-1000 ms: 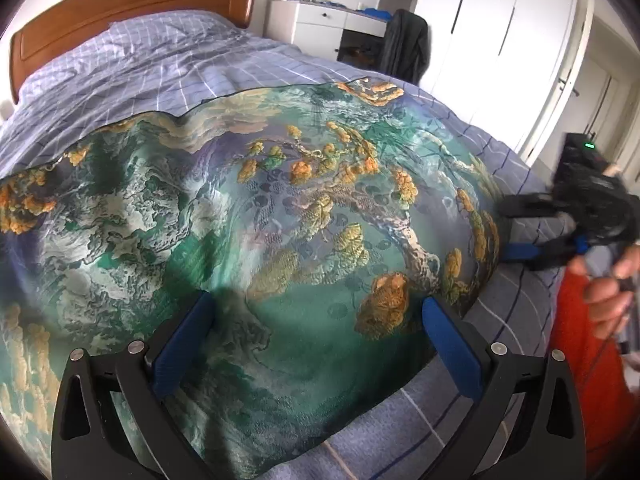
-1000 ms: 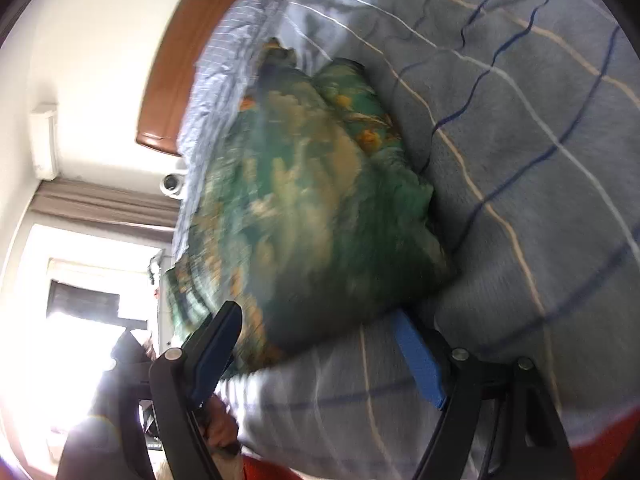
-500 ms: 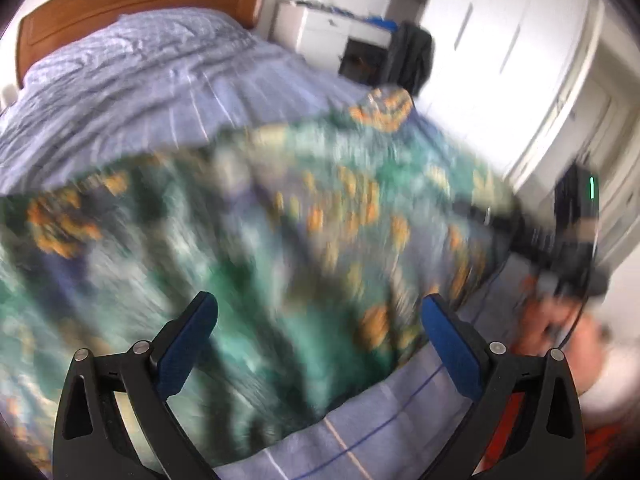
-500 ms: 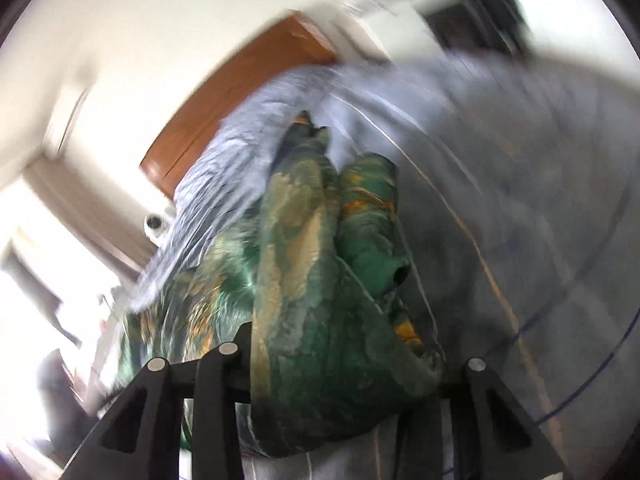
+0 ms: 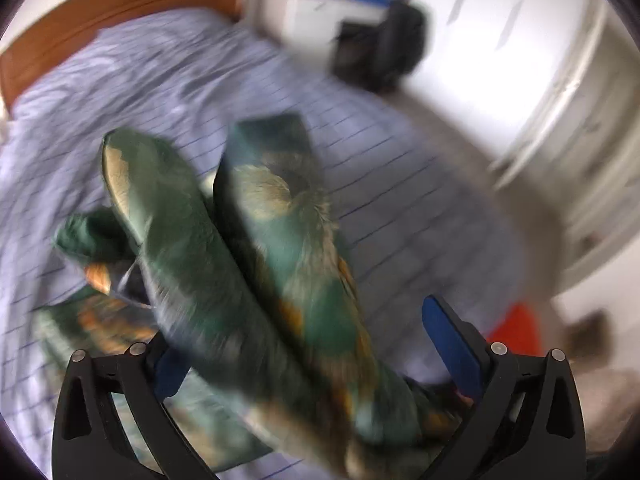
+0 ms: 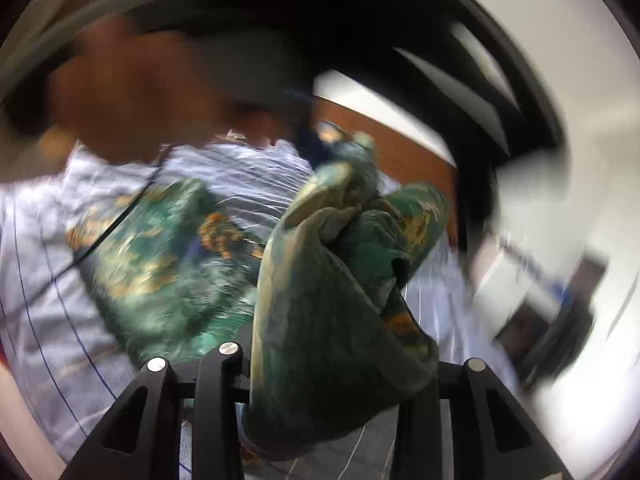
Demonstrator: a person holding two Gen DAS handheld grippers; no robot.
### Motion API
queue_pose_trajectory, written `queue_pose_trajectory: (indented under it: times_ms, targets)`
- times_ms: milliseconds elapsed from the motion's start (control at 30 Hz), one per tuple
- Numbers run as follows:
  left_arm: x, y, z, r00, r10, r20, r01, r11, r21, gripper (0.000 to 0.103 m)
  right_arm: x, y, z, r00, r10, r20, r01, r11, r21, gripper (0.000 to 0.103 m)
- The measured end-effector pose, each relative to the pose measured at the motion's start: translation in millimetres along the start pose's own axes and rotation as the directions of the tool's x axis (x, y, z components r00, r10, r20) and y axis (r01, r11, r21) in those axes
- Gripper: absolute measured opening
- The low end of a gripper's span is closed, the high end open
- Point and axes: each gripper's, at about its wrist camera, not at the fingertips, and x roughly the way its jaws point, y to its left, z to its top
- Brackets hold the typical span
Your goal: Fold large clothes
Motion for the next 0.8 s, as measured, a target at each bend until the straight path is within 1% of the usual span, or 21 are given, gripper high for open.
queue_pose_trajectory:
  times_ms: [33, 67, 100, 133, 167, 200, 233, 267, 300, 333, 367, 400, 467, 500, 533, 567, 600, 667, 700, 733, 800]
  targets:
    - [7, 4, -6, 0.998, 0.058, -0.029, -0.058, 0.998, -0.001, 0.096, 0, 11, 2, 1.0, 0.0, 0.01, 0.0, 0.999, -0.046, 0.037]
    - [14, 11, -13, 0.994, 0.094, -0.048, -0.095, 0.995, -0.012, 0.083, 1, 21, 5, 1.0, 0.003, 0.02, -0.002, 0.997, -0.082, 0.037]
    - [20, 22, -19, 0.991, 0.112, -0.07, -0.115, 0.992, -0.044, 0.045, -1, 25, 7, 1.0, 0.006, 0.025, -0.004, 0.995, -0.096, 0.037]
    - [22, 33, -23, 0.996, 0.05, -0.079, -0.057, 0.994, -0.093, 0.035, 0, 31, 8, 1.0, 0.005, 0.026, -0.002, 0.994, -0.111, 0.037]
    - [22, 45, -27, 0.997, -0.003, -0.076, -0.007, 0.991, -0.133, 0.032, 7, 32, 9, 1.0, 0.009, 0.011, -0.008, 0.994, -0.108, 0.039]
    - [19, 58, -31, 0.997, -0.03, -0.071, 0.018, 0.987, -0.161, 0.029, 10, 28, 10, 0.999, 0.052, -0.014, -0.053, 0.996, -0.075, 0.049]
    - [15, 68, -33, 0.997, -0.035, -0.061, 0.024, 0.985, -0.17, 0.029, 10, 22, 11, 0.996, 0.089, -0.016, -0.09, 0.995, -0.034, 0.056]
    - [8, 83, -37, 0.998, -0.046, -0.047, 0.037, 0.983, -0.182, 0.029, 7, 11, 12, 0.986, 0.168, -0.015, -0.168, 0.985, 0.036, 0.057]
    - [0, 102, -42, 0.997, -0.067, -0.03, 0.059, 0.977, -0.206, 0.029, 5, 1, 14, 0.969, 0.245, -0.016, -0.242, 0.964, 0.11, 0.057]
    - [-5, 115, -46, 0.997, -0.08, -0.017, 0.074, 0.972, -0.223, 0.03, 4, -13, 15, 0.946, 0.323, -0.012, -0.314, 0.927, 0.205, 0.057]
    - [-11, 133, -51, 0.996, -0.085, -0.001, 0.082, 0.968, -0.239, 0.03, 3, -25, 14, 0.925, 0.379, -0.004, -0.364, 0.89, 0.274, 0.057]
    - [-17, 152, -60, 0.998, -0.065, 0.01, 0.065, 0.967, -0.245, 0.03, 5, -35, 13, 0.905, 0.425, 0.001, -0.402, 0.856, 0.325, 0.057]
    - [-20, 180, -73, 0.999, -0.035, 0.021, 0.04, 0.964, -0.264, 0.032, 18, -49, 13, 0.889, 0.457, -0.011, -0.418, 0.822, 0.386, 0.057]
    - [-20, 198, -84, 0.999, -0.042, 0.023, 0.047, 0.954, -0.297, 0.032, 26, -53, 14, 0.883, 0.47, -0.018, -0.423, 0.809, 0.408, 0.057]
    - [-19, 211, -93, 0.998, -0.05, 0.024, 0.056, 0.943, -0.329, 0.033, 32, -57, 15, 0.877, 0.48, -0.022, -0.427, 0.799, 0.424, 0.05]
    - [-19, 227, -107, 0.998, -0.059, 0.027, 0.065, 0.928, -0.368, 0.033, 42, -58, 18, 0.866, 0.5, -0.019, -0.442, 0.781, 0.441, 0.044]
    - [-17, 240, -121, 0.998, -0.064, 0.029, 0.07, 0.915, -0.397, 0.033, 50, -58, 22, 0.851, 0.525, -0.011, -0.464, 0.762, 0.452, 0.038]
    - [-14, 256, -138, 0.997, -0.072, 0.038, 0.081, 0.897, -0.434, 0.034, 66, -47, 32, 0.812, 0.583, -0.002, -0.517, 0.722, 0.46, 0.038]
    - [-13, 264, -147, 0.996, -0.076, 0.05, 0.09, 0.886, -0.454, 0.035, 74, -44, 35, 0.796, 0.605, -0.004, -0.536, 0.709, 0.457, 0.038]
    - [-15, 268, -155, 0.995, -0.08, 0.059, 0.098, 0.878, -0.468, 0.036, 83, -33, 40, 0.773, 0.634, -0.013, -0.563, 0.695, 0.447, 0.038]
    - [-15, 280, -171, 0.994, -0.085, 0.075, 0.111, 0.865, -0.49, 0.036, 97, -9, 43, 0.742, 0.668, -0.057, -0.591, 0.692, 0.416, 0.038]
